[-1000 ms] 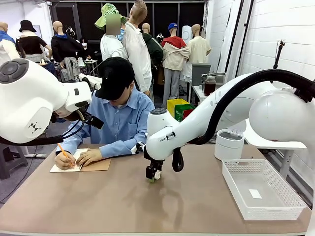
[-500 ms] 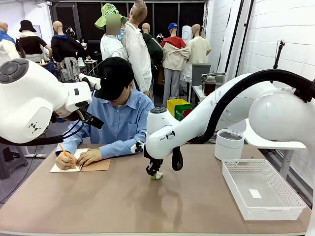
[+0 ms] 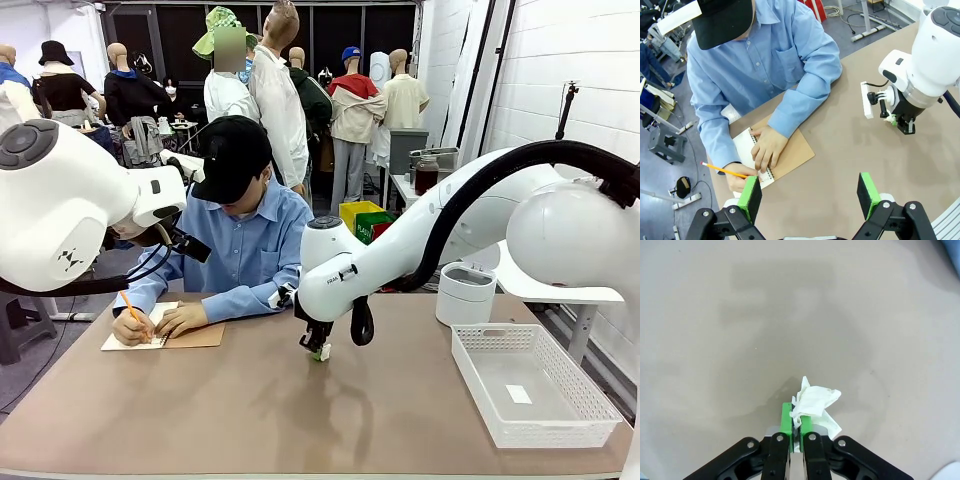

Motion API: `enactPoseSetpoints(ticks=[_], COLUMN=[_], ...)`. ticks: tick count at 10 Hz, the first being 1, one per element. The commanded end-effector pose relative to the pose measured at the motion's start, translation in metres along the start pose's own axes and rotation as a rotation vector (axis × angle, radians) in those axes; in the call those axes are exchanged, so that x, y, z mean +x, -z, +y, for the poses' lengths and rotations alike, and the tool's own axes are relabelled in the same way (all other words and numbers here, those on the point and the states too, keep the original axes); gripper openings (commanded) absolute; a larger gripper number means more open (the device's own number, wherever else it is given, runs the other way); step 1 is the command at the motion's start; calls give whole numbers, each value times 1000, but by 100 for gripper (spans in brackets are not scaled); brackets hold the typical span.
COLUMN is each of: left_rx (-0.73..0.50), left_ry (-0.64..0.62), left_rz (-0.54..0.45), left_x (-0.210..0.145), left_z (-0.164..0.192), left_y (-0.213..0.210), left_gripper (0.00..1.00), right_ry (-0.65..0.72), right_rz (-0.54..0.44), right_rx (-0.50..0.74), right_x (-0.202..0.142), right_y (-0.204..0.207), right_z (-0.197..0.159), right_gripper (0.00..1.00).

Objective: Sort the paper based on its condition.
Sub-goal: If a person hands you a paper, place it in the Organizing basket , and if it's crumpled, put it in the Trash can.

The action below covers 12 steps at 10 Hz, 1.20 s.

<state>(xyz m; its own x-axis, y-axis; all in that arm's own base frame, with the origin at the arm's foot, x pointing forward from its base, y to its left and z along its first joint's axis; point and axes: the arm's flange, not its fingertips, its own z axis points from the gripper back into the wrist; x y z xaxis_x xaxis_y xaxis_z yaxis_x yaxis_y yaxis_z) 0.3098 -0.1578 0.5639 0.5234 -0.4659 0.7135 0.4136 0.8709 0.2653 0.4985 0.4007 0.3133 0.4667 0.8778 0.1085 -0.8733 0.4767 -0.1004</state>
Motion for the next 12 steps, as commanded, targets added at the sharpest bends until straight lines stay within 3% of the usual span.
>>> enactPoseSetpoints(ticks=[1, 6, 10, 12], left_rx=[8, 8, 8, 8], left_ry=[14, 14, 14, 14], left_rz=[-4, -4, -4, -4], left_x=[0, 0, 0, 0], left_z=[1, 1, 1, 1], left_y=[1, 1, 1, 1], left_gripper=[100, 100, 100, 100], right_ry=[7, 83, 189, 167], right_rz=[-2, 7, 88, 51], right_rx=[2, -132, -253, -231], right_x=[-13, -87, -124, -130], right_y=[-29, -147, -189, -192], right_z=[1, -74, -130, -134], right_gripper=[0, 0, 0, 0])
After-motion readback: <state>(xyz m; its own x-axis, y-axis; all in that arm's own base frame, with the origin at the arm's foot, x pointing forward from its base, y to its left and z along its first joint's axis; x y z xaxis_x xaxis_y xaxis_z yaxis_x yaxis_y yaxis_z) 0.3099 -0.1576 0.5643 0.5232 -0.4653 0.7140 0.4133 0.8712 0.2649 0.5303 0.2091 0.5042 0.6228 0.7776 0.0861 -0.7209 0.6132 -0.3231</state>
